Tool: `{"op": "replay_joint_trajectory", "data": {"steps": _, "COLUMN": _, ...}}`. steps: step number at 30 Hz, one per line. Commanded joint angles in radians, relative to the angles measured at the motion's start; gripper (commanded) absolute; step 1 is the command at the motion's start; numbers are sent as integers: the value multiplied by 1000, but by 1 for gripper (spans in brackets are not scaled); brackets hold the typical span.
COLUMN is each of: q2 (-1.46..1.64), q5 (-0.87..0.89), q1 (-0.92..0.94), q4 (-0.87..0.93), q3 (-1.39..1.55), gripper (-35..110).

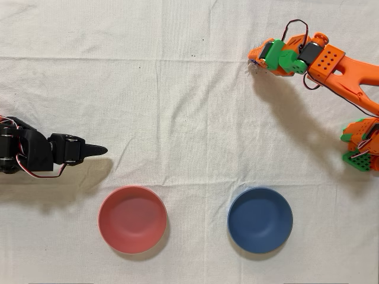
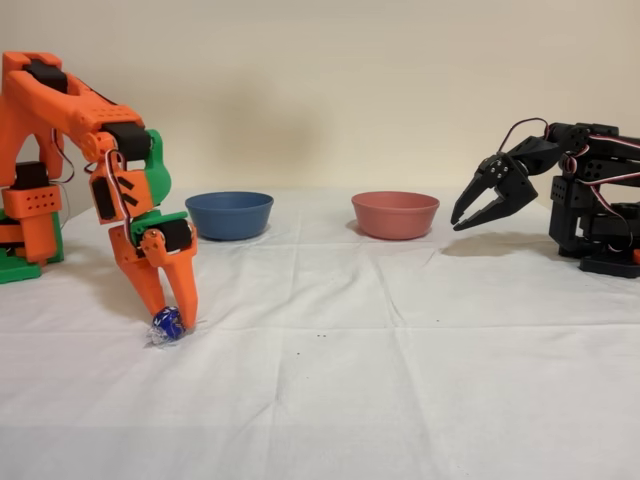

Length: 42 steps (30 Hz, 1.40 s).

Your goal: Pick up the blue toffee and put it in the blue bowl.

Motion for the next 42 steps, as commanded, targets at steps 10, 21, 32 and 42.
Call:
{"op": "replay_joint_trajectory", "data": {"steps": 10, "q2": 156, "q5": -38, "q1": 35, "q4": 25, "q3": 25, "gripper": 15}}
{"op": "replay_joint_trajectory", "data": {"steps": 21, "q2": 302, "q5": -29, "q1": -51, "q4": 178, "q3": -49, "gripper": 15}}
{"op": "replay_joint_trajectory", "data": {"steps": 32, "q2": 465, "q5": 46, "q1": -285, "q4": 400, "q3": -143, "gripper": 15}}
{"op": "replay_joint_trajectory", "data": {"steps": 42, "q2": 606, "q5": 156, "q1": -681, "q4": 531, "q3": -166, "gripper": 14}}
